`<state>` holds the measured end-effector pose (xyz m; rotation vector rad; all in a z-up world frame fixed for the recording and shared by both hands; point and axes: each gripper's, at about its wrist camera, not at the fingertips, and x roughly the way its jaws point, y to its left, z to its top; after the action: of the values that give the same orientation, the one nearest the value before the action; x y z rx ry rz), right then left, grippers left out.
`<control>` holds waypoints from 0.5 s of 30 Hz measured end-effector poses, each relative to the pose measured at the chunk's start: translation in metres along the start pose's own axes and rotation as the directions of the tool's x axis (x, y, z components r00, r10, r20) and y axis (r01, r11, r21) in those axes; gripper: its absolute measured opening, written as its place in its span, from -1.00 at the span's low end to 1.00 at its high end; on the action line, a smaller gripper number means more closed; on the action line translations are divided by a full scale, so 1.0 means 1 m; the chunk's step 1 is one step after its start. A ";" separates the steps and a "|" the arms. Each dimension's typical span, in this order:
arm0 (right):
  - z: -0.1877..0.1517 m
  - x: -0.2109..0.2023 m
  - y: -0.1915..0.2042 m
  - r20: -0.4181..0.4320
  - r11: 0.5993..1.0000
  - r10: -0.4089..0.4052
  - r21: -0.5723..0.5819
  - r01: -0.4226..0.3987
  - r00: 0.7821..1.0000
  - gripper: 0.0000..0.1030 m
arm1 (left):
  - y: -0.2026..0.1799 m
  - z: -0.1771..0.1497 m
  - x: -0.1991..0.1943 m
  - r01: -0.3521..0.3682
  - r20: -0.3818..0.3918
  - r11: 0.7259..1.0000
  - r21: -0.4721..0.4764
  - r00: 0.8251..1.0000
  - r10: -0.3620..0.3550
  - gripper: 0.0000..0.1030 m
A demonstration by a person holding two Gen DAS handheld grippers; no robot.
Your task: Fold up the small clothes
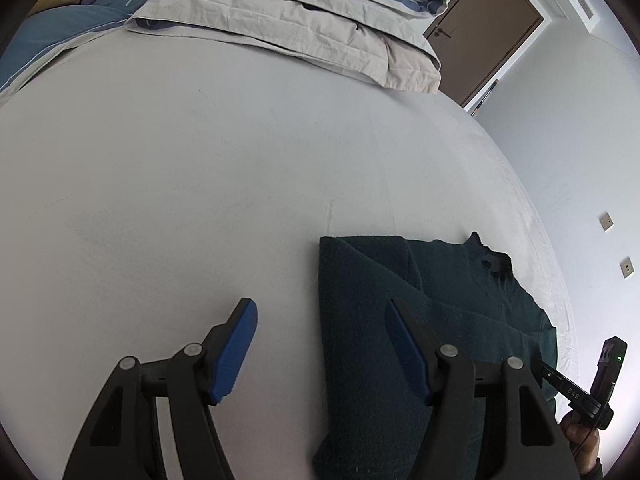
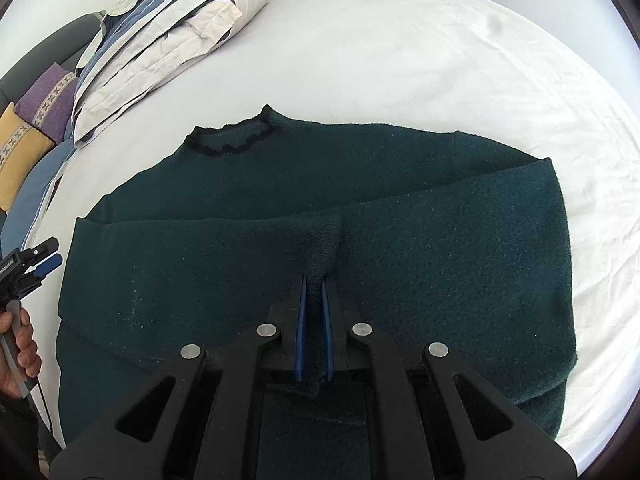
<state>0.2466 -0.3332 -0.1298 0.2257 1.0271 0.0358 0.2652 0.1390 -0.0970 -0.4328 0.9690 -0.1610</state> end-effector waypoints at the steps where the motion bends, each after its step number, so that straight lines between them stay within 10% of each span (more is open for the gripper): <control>1: -0.001 0.000 0.000 0.003 1.000 0.001 -0.002 -0.001 1.000 -0.88 | -0.002 0.003 0.006 -0.008 -0.006 1.000 0.010 1.000 0.008 0.18; 8: -0.006 0.000 0.004 0.018 0.999 -0.024 -0.036 0.025 1.000 -0.88 | -0.009 0.010 0.034 -0.071 -0.013 0.993 0.094 0.997 0.073 -0.69; 15: -0.008 0.003 0.002 0.041 0.998 -0.067 -0.017 0.068 0.997 -0.89 | -0.008 0.002 0.037 -0.102 0.023 0.986 0.132 0.995 0.100 -0.80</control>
<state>0.2417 -0.3296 -0.1364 0.1743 0.9935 -0.0208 0.2881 0.1204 -0.1205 -0.2618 0.9555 -0.1289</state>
